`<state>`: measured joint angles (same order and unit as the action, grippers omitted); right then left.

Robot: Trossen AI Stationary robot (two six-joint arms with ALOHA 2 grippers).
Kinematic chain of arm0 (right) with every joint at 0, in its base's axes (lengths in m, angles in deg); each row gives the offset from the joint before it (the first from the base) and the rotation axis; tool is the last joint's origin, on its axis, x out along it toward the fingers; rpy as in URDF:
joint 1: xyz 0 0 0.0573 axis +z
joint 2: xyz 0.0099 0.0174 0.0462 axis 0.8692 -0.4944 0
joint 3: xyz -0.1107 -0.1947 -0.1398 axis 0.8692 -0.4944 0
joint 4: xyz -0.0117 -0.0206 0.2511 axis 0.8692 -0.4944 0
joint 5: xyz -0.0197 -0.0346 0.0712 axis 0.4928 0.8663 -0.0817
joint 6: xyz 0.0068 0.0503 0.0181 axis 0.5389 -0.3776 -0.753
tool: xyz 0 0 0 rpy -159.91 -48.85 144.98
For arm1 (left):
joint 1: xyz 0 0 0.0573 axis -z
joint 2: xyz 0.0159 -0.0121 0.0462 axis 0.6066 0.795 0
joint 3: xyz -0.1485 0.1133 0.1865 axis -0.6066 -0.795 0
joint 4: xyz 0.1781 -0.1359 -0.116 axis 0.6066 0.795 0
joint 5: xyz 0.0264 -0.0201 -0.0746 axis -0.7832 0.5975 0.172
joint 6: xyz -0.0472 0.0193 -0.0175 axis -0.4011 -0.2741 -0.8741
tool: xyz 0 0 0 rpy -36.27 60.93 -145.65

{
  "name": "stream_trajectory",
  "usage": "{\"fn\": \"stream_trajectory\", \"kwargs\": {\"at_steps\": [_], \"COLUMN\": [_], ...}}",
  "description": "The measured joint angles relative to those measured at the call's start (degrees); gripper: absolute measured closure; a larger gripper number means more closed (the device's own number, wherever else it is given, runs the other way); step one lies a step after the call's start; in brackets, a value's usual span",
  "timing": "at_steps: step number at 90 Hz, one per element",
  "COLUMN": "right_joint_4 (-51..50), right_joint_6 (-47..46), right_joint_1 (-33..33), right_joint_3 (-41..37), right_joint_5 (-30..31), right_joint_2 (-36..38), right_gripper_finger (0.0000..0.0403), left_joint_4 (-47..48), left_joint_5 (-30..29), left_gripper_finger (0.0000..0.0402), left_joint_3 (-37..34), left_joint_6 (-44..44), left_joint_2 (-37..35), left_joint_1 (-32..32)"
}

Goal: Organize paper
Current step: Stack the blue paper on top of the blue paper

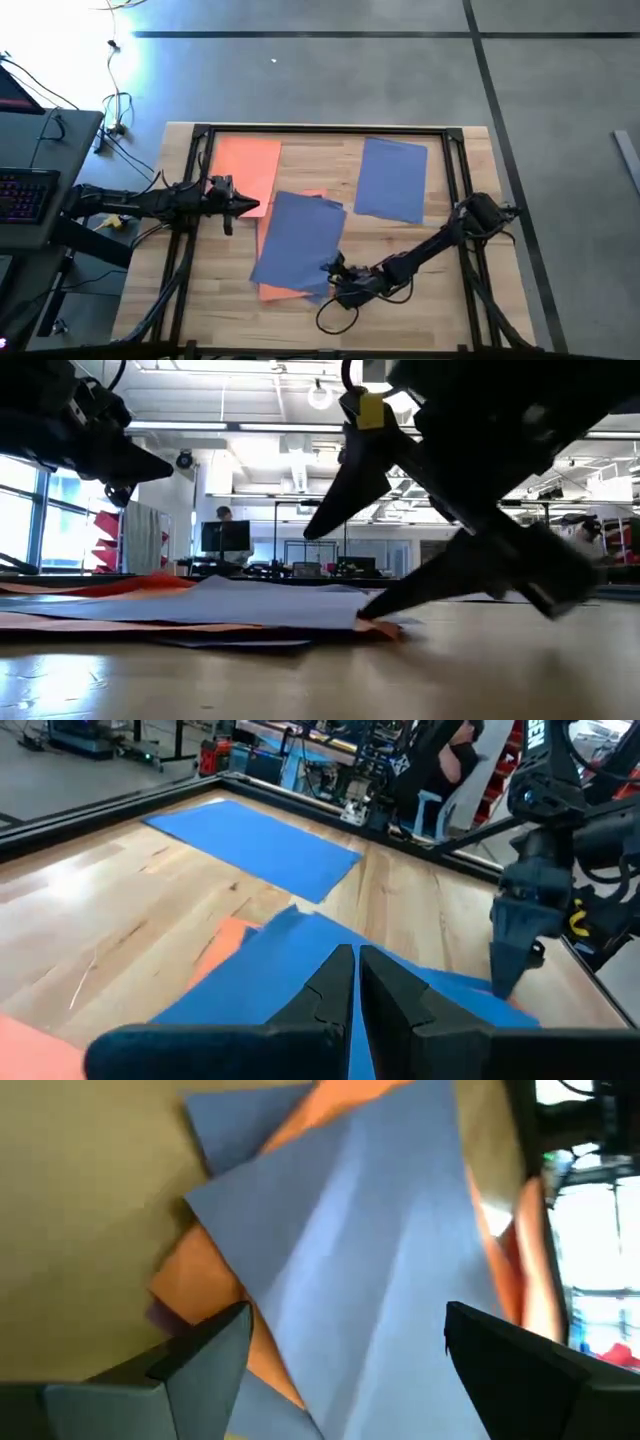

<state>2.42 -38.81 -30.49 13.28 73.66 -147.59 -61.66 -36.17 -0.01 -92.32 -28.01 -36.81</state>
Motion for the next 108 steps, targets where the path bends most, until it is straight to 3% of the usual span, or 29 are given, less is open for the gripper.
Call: {"fn": "stream_trajectory", "kwargs": {"at_steps": [27,39,53,72,92,108], "right_joint_4": [4.38,4.83,5.86,7.02,9.32,11.60], "right_joint_6": [0.90,3.82,5.22,5.30,-1.57,-2.46], "right_joint_1": [-4.35,-6.64,-9.24,-11.75,-15.02,-16.81], "right_joint_3": [0.00,-0.02,-0.02,-0.02,-0.02,-0.02], "right_joint_5": [1.85,-1.65,-12.37,-13.76,-16.94,-16.89], "right_joint_2": [0.00,0.00,0.00,0.00,0.00,0.00], "right_gripper_finger": [0.0091,0.0091,0.0098,0.0152,0.0220,0.0248], "left_joint_4": [0.04,0.09,0.07,0.03,0.02,0.04], "left_joint_5": [-0.42,-0.50,-0.68,-0.88,-0.88,-0.88], "left_gripper_finger": [0.0402,0.0402,0.0402,0.0402,0.0402,0.0402], "left_joint_3": [0.00,0.00,0.00,0.00,0.00,0.00], "left_joint_6": [-0.02,-0.02,-0.02,-0.01,-0.02,-0.05], "left_joint_2": [2.04,2.23,2.20,2.20,2.20,2.20], "left_joint_1": [-0.01,-0.02,-0.02,-0.02,0.00,-0.02]}}
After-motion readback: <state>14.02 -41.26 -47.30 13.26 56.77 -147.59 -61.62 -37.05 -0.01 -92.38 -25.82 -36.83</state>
